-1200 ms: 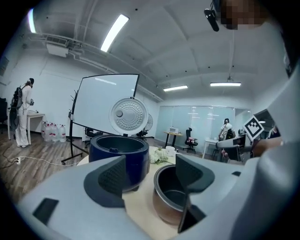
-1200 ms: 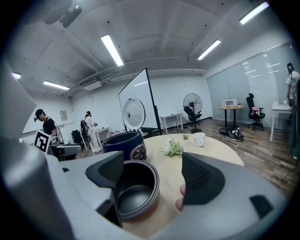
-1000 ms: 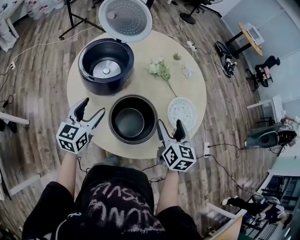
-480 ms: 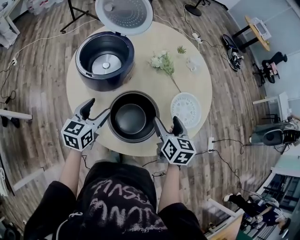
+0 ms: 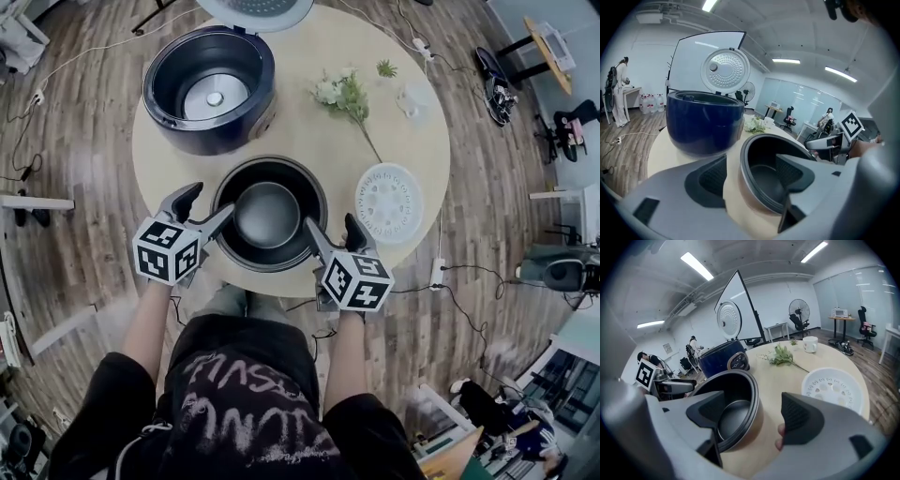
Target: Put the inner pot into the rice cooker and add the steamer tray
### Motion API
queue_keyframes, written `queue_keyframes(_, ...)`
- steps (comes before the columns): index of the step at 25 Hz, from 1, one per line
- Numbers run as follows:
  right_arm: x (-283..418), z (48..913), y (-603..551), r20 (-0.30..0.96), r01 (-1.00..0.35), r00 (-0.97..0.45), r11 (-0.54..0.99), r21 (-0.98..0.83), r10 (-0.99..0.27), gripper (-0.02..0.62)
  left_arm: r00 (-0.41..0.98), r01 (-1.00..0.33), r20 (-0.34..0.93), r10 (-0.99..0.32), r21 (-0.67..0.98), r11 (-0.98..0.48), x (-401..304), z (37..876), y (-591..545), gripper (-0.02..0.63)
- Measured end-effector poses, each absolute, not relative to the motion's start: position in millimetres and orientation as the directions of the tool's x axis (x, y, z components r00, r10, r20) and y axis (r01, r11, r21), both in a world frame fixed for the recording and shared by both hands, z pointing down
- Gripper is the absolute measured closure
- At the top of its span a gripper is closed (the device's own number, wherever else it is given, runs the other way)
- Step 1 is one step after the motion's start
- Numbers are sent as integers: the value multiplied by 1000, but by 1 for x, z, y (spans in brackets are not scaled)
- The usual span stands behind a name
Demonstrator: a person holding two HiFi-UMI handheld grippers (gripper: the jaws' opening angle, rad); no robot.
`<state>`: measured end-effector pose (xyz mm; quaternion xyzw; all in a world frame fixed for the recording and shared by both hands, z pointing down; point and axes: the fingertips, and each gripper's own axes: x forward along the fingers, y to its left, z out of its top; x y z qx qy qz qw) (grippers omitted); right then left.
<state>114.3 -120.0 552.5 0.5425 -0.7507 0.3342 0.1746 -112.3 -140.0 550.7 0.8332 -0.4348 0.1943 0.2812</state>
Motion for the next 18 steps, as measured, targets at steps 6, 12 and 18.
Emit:
queue_keyframes(6, 108, 576, -122, 660, -920, -381, 194, -340, -647, 215, 509, -854, 645, -570, 297, -428, -110, 577, -135, 272)
queue_keyframes(12, 102, 592, -122, 691, -915, -398, 207, -346, -604, 250, 469, -878, 682, -561, 293, -379, -111, 589, -130, 375)
queue_keyframes(18, 104, 600, -119, 716, -918, -395, 218, -331, -576, 343, 444, -894, 705, -553, 304, -329, -110, 594, -127, 426)
